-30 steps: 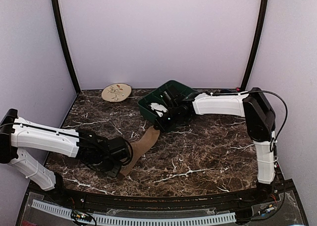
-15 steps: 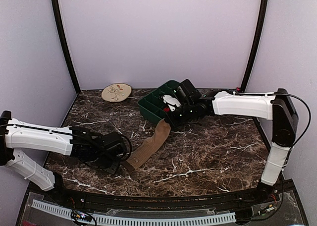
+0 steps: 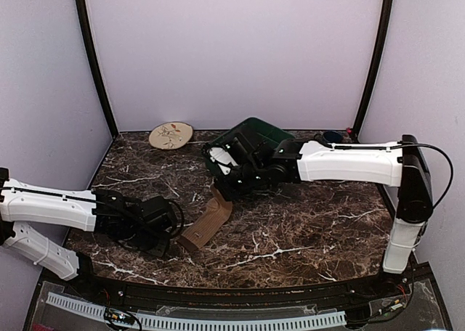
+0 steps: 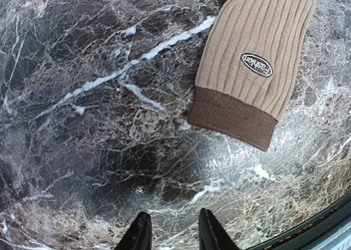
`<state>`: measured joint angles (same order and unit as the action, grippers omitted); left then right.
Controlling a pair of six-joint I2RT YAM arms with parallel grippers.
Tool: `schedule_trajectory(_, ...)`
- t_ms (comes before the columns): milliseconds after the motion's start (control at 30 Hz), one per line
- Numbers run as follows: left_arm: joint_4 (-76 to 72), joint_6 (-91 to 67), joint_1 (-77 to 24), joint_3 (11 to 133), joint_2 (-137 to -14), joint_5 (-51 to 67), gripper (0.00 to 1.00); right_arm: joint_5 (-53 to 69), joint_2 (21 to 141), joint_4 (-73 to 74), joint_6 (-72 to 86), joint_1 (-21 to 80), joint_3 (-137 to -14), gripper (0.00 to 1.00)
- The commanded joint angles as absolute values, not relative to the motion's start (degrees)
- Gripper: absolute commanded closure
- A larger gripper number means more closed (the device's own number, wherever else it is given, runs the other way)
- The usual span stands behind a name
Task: Roll the socks
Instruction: Fold the sock at the center of the board.
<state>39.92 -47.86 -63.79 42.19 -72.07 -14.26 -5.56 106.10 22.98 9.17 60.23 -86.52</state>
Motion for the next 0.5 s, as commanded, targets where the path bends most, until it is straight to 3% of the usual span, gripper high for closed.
schedule_trajectory(0,40.2,-51.0,-63.6,40.7,-70.1,-14.2,0.67,-8.2,108.7,23.5,11.7,63.0,-90.4,1.00)
schedule_trajectory(300,38.0,-52.7,-62.9,40.1,-69.3,-16.1,0.67,-10.0,112.1,24.5,14.0,67.3,-93.2,1.00)
schedule_trajectory(467,29.5,-49.9,-56.7,40.6,-69.5,-11.1,0.67,-11.3,111.3,23.6,15.1,67.8,-91.7,1.00)
